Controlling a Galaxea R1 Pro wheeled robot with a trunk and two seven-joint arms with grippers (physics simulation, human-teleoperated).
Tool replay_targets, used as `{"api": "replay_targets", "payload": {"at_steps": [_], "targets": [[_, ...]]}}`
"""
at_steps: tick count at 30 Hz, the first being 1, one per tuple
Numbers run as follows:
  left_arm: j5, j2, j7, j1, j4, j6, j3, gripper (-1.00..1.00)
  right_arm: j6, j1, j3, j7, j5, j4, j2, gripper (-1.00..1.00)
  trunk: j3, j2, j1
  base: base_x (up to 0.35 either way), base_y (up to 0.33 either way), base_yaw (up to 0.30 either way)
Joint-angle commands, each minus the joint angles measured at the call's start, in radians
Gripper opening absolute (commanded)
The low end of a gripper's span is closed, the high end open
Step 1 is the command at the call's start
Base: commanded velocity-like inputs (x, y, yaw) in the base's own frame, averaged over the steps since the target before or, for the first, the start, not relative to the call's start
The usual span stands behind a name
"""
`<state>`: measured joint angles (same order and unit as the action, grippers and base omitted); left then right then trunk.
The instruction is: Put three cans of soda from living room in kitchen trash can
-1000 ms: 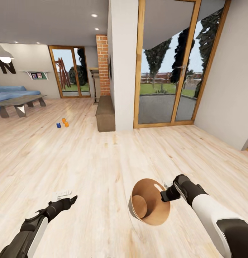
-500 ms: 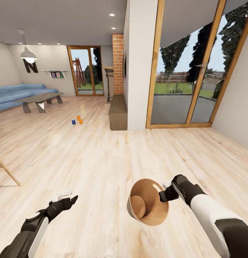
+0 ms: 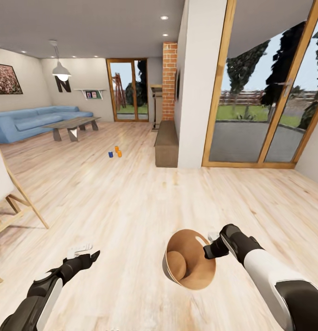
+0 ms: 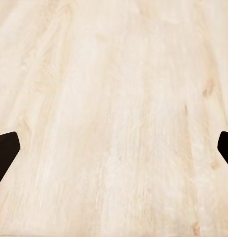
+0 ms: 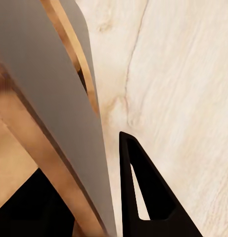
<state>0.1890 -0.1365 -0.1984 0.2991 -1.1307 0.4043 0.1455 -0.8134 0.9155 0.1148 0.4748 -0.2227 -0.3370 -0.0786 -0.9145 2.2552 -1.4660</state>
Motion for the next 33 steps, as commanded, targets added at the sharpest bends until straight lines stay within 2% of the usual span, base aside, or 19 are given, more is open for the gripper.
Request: {"api": "replay_targets", "payload": {"at_steps": [1,21,28,33], "targets": [[-0.001,0.000,0.002,0.000,0.000,0.000,0.000,1.00,-0.004,0.000,-0.004,0.001,0.020,0.000,0.000,-1.00,0.002,-0.007,0.004,0.000,0.000,0.195],[-0.006,0.000,0.005,0.000,0.000,0.001,-0.001,1.00,-0.006,0.000,-0.004,0.002,0.020,0.000,0.005,-1.00,0.043,-0.147,0.081,0.000,0.000,0.179],[-0.006,0.001,0.003,-0.001,-0.003,-0.001,0.000,1.00,-0.006,0.000,-0.004,0.004,0.021,0.000,0.005,-1.00,0.038,-0.147,0.081,0.005,0.000,0.102],[-0.006,0.001,0.002,-0.003,-0.003,-0.001,0.000,1.00,-0.006,0.000,-0.004,0.003,0.021,0.000,0.009,-1.00,0.037,-0.147,0.081,0.167,0.000,0.019]]}}
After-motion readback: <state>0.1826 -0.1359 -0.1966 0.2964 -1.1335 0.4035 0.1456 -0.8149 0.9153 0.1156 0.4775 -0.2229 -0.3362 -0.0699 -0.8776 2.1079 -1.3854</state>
